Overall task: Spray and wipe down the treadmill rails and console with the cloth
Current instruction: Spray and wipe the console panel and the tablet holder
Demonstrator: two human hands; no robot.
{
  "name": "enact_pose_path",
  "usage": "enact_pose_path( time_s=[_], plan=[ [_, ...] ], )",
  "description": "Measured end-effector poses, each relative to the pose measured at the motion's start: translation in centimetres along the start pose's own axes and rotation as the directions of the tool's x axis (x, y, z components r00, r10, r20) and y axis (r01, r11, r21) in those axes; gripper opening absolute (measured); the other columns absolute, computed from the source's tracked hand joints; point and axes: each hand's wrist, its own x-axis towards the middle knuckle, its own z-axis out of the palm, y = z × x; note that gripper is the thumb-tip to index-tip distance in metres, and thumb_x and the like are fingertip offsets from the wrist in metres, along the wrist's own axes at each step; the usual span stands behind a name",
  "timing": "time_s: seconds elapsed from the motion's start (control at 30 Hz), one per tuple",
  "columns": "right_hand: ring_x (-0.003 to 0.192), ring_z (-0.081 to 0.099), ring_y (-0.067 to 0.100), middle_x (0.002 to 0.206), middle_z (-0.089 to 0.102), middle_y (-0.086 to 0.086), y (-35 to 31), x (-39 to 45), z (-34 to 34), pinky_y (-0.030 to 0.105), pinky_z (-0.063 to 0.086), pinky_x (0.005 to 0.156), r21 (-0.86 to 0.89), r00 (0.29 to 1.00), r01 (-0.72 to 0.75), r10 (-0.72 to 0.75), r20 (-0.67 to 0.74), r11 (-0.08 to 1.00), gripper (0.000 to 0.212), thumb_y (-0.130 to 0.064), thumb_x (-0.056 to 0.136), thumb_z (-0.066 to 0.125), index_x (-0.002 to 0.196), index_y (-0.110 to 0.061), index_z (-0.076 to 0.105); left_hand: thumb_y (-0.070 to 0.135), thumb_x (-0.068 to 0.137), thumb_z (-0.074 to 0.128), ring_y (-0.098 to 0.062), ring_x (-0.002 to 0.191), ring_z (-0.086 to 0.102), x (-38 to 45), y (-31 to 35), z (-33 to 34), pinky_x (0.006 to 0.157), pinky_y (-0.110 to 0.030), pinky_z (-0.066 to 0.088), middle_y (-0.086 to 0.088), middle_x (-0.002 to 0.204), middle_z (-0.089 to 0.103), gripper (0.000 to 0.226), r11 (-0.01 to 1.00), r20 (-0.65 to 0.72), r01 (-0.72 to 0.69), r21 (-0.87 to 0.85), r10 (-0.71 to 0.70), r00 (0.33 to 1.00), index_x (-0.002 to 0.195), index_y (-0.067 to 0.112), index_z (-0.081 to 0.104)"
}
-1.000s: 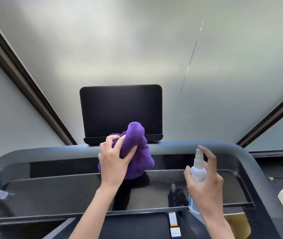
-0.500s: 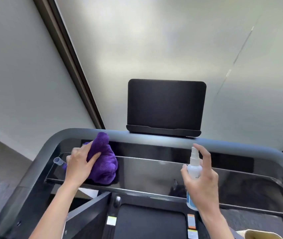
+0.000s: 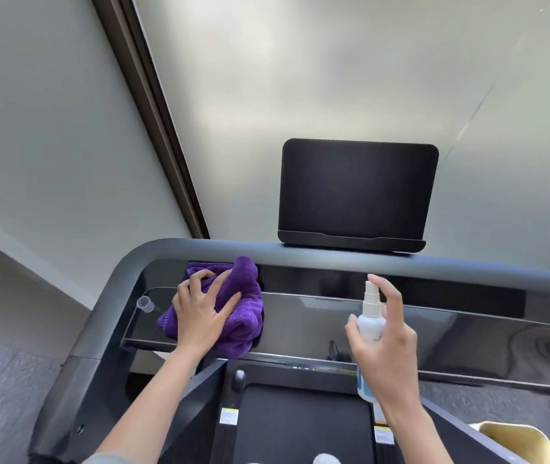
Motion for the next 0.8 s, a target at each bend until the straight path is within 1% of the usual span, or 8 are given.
enact_pose_path(
  time_s=[0.1,0.2,0.27,0.33,0.47,0.57,0.7,0.8],
  plan=[
    [0.043,0.037,0.013,0.048,0.036,-0.009,-0.3,-0.5,1.0,0.022,0.043,0.049,-0.027,1.0,-0.019,0.019,-0.02,0.999,0.068,0.005,0.082,0.068,0.129,-0.039,0.045,0.046,0.089,0.061,-0.035,0.11,0.045,0.6,-0.3,0.1,0.092,-0.049,0.033,-0.007,0.121,0.052,0.043,1.0,-0.024,-0.013,-0.012,0.013,1.0,0.127,0.026,0.062],
    [0.043,0.035,0.013,0.05,0.037,-0.009,-0.6,-0.7,1.9,0.029,0.047,0.055,-0.038,0.999,-0.029,0.028,-0.031,0.999,0.069,0.004,0.082,0.068,0.131,-0.039,0.044,0.06,0.085,0.048,-0.03,0.114,0.042,0.3,-0.5,0.1,0.096,-0.048,0.032,-0.003,0.123,0.05,0.054,0.999,-0.021,-0.028,-0.046,0.027,0.999,0.128,0.03,0.061],
    [0.043,0.037,0.013,0.051,0.037,-0.009,-0.6,-0.5,2.4,0.024,0.044,0.05,-0.045,0.999,-0.03,0.028,-0.032,0.999,0.069,0.003,0.082,0.069,0.13,-0.039,0.043,0.065,0.081,0.044,-0.028,0.115,0.041,-0.1,-0.6,0.2,0.099,-0.047,0.031,-0.001,0.124,0.049,0.06,0.998,-0.02,-0.043,-0.05,0.042,0.999,0.13,0.034,0.059],
    [0.045,0.04,0.013,0.051,0.037,-0.01,-0.4,-0.1,2.8,0.02,0.041,0.048,-0.056,0.999,-0.034,0.032,-0.038,0.998,0.067,0.003,0.082,0.068,0.13,-0.038,0.044,0.065,0.081,0.05,-0.028,0.113,0.044,-0.1,-0.6,0.4,0.098,-0.046,0.033,-0.001,0.121,0.053,0.058,0.999,-0.031,-0.031,-0.043,0.029,0.999,0.128,0.032,0.061],
    [0.045,0.041,0.014,0.051,0.039,-0.01,-0.1,0.6,3.1,0.024,0.044,0.049,-0.036,0.999,-0.026,0.025,-0.031,0.999,0.069,0.001,0.082,0.069,0.131,-0.039,0.042,0.047,0.086,0.066,-0.029,0.112,0.046,0.0,0.3,0.7,0.097,-0.045,0.032,-0.003,0.121,0.057,0.043,0.999,-0.038,0.02,-0.03,-0.022,0.999,0.124,0.027,0.064],
    [0.044,0.039,0.014,0.051,0.038,-0.009,0.4,1.3,2.6,0.025,0.045,0.051,-0.039,1.0,-0.001,0.001,-0.009,0.999,0.069,0.001,0.082,0.069,0.132,-0.038,0.042,0.05,0.083,0.068,-0.027,0.115,0.044,-0.9,1.4,1.5,0.098,-0.044,0.03,0.001,0.123,0.056,0.043,0.999,-0.044,0.029,-0.012,-0.03,0.999,0.121,0.03,0.065],
    [0.043,0.037,0.013,0.048,0.032,-0.013,1.7,2.3,0.7,0.011,0.042,0.057,-0.03,1.0,0.011,-0.012,-0.017,0.999,0.067,0.002,0.083,0.068,0.132,-0.035,0.043,0.061,0.079,0.067,-0.025,0.114,0.045,-2.0,4.9,3.4,0.098,-0.046,0.031,0.004,0.12,0.055,0.046,1.0,-0.058,0.018,0.012,-0.018,0.998,0.116,0.034,0.067],
    [0.042,0.034,0.013,0.048,0.032,-0.013,2.9,2.8,-1.0,0.02,0.05,0.063,-0.021,1.0,0.003,-0.003,-0.017,1.0,0.066,0.002,0.083,0.068,0.133,-0.035,0.044,0.056,0.077,0.072,-0.027,0.109,0.049,-2.8,8.9,5.3,0.094,-0.048,0.034,0.002,0.115,0.058,0.044,1.0,-0.078,-0.003,0.015,0.004,0.997,0.114,0.032,0.069]
  ],
)
